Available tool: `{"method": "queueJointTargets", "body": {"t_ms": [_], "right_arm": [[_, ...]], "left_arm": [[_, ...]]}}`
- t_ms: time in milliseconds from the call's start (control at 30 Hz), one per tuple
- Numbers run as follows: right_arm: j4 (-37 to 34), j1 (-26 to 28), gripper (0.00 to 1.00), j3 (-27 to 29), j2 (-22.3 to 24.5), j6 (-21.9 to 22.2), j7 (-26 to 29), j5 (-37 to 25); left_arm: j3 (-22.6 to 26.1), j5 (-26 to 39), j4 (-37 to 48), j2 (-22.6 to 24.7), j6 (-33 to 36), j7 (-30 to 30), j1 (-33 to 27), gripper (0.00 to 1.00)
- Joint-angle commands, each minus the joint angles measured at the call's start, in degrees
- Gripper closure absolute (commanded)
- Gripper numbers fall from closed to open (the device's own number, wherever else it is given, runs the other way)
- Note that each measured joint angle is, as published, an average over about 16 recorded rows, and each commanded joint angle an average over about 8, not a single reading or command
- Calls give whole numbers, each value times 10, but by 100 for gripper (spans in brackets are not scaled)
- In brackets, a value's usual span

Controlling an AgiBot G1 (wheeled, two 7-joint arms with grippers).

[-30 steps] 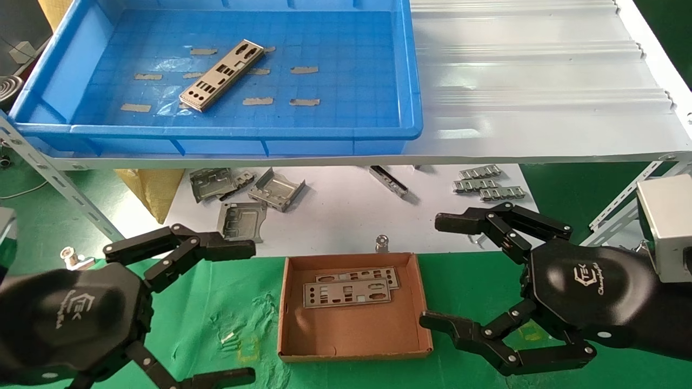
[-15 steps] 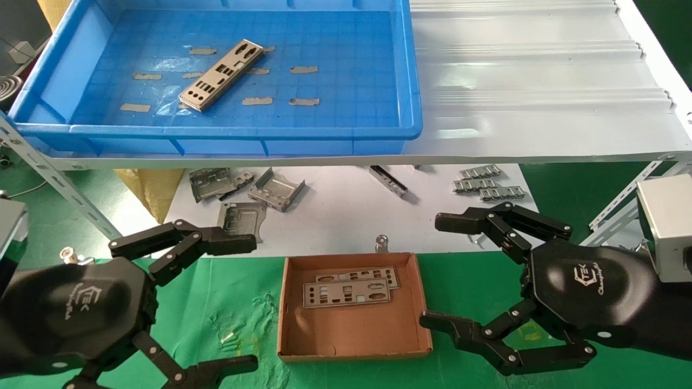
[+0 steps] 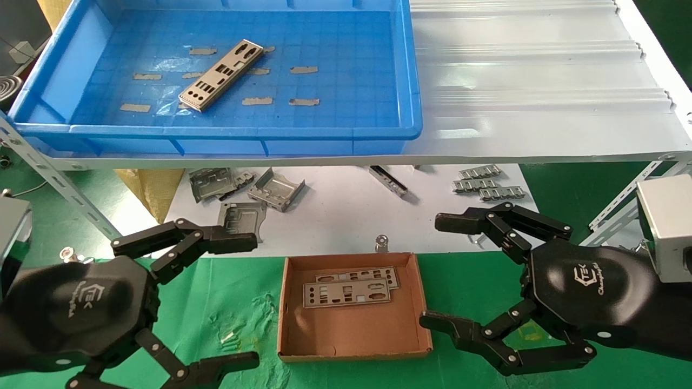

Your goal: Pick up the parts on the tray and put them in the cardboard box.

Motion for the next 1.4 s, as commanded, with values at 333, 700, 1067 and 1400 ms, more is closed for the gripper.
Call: {"method": "queueJointTargets", "body": {"t_ms": [333,700,1067,1400], "right_arm": [[0,0,0,0,0,0,0,0],[0,0,0,0,0,0,0,0],[0,0,0,0,0,0,0,0],[0,0,0,0,0,0,0,0]], "left_arm": [[1,1,2,1,0,1,-1,0],[1,1,3,1,0,1,-1,0],[1,1,3,2,0,1,-1,0],[1,1,3,2,0,1,-1,0]]}}
